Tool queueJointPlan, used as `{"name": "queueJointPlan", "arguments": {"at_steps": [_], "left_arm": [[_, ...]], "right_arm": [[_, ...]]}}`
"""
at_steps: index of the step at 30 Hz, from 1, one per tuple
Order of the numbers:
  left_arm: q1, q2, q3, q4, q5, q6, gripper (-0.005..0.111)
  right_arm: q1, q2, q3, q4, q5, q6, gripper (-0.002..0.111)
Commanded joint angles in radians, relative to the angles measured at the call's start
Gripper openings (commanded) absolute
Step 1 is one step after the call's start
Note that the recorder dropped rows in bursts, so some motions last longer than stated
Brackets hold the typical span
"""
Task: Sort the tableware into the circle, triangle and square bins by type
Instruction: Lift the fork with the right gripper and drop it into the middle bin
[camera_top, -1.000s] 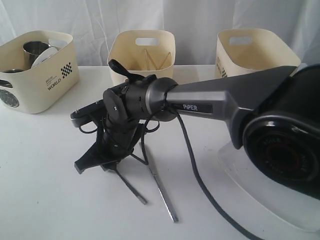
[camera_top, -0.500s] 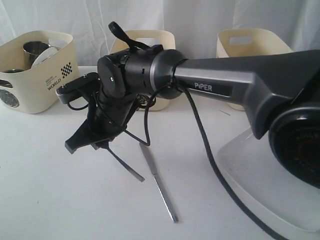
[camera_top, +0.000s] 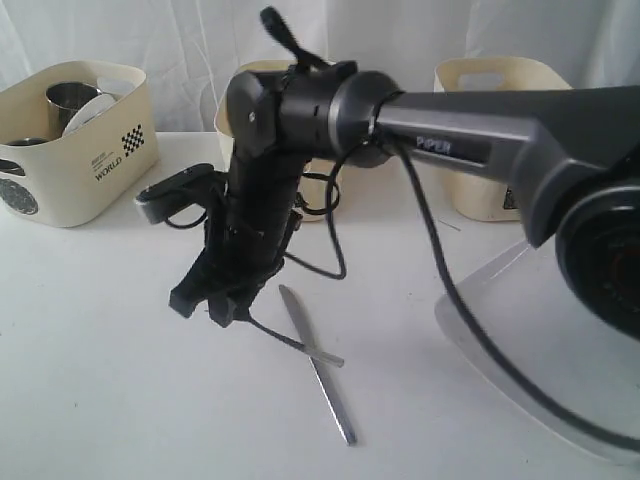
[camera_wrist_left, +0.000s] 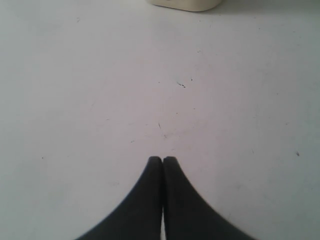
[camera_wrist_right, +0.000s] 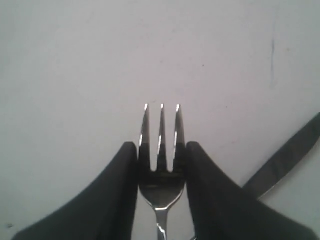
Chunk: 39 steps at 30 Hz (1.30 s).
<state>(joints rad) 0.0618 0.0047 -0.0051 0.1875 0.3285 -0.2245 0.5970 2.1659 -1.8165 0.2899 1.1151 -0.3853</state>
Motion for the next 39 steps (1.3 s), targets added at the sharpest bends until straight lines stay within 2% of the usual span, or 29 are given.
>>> {"name": "queueJointPlan", "arguments": {"at_steps": [1, 10, 17, 24, 32, 36, 39], "left_arm": [[-0.006, -0.005, 0.005, 0.002, 0.030, -0.005, 0.000], [-0.006, -0.005, 0.005, 0.002, 0.030, -0.005, 0.000], [-0.006, -0.005, 0.005, 0.002, 0.030, -0.005, 0.000], [-0.006, -0.005, 0.005, 0.002, 0.030, -0.005, 0.000], [-0.006, -0.005, 0.005, 0.002, 0.030, -0.005, 0.000], [-0.006, -0.005, 0.005, 0.002, 0.030, -0.005, 0.000], [-0.006, -0.005, 0.005, 0.002, 0.030, -0.005, 0.000]], "right_arm": [[-0.122, -0.028, -0.029, 0.260, 0.106, -0.148, 0.000], [-0.382, -0.035, -0.029, 0.559, 0.106, -0.226, 0.000], [-0.545, -0.035, -0.029, 0.992, 0.106, -0.354, 0.000], [-0.615, -0.035, -0.029, 1.138, 0.106, -0.527, 0.000], [-0.630, -0.028, -0.029, 1.346, 0.092, -0.783, 0.000], [-0.628, -0.028, -0.029, 1.454, -0.106, -0.871, 0.000], [-0.622, -0.028, -0.039, 1.454, -0.206, -0.955, 0.000]]}}
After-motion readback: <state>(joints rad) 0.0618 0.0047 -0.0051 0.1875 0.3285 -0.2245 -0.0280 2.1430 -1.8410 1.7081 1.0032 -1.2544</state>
